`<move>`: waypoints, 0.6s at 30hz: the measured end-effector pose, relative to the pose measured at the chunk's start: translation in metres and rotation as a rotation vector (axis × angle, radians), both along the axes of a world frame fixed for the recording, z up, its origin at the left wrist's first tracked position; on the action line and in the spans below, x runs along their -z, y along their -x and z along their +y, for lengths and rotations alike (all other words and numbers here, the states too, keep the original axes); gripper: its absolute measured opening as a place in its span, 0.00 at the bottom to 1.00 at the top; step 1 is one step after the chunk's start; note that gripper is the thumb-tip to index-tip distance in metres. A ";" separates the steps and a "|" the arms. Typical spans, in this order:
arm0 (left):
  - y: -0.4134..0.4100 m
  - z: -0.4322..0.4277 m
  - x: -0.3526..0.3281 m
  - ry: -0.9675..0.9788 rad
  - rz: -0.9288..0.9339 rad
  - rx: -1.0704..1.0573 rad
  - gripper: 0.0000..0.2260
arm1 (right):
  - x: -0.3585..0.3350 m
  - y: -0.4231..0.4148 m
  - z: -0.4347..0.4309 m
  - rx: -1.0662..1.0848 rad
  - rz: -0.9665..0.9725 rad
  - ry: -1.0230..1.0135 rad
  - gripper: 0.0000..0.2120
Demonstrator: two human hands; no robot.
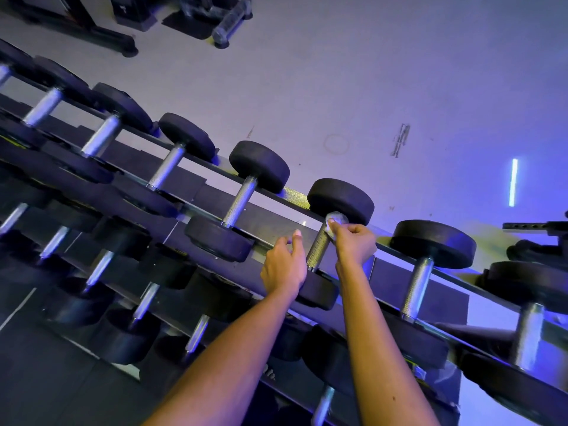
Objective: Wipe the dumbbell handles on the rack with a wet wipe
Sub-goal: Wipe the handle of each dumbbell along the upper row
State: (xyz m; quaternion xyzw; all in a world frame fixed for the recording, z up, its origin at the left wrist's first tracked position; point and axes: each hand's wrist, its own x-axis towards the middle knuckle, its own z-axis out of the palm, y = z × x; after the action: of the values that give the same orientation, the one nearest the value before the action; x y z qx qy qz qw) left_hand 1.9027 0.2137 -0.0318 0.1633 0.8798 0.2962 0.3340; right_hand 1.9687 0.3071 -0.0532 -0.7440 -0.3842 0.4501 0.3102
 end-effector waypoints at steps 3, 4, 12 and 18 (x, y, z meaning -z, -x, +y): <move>-0.001 0.000 0.000 0.004 0.008 -0.001 0.23 | -0.004 -0.001 0.004 -0.019 -0.009 0.005 0.14; -0.001 -0.001 0.000 0.008 0.011 -0.002 0.23 | -0.005 -0.002 0.004 -0.018 -0.019 0.005 0.14; 0.000 0.000 -0.001 -0.005 0.005 -0.010 0.21 | -0.017 -0.019 -0.034 -0.421 -0.191 0.195 0.18; 0.000 -0.001 0.005 -0.026 0.009 -0.004 0.23 | -0.014 -0.016 -0.045 -0.533 -0.281 0.129 0.09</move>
State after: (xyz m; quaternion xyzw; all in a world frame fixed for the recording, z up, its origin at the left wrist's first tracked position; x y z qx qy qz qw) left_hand 1.9031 0.2123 -0.0371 0.1672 0.8778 0.3074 0.3273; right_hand 1.9845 0.2622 -0.0396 -0.6902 -0.5755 0.4319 0.0773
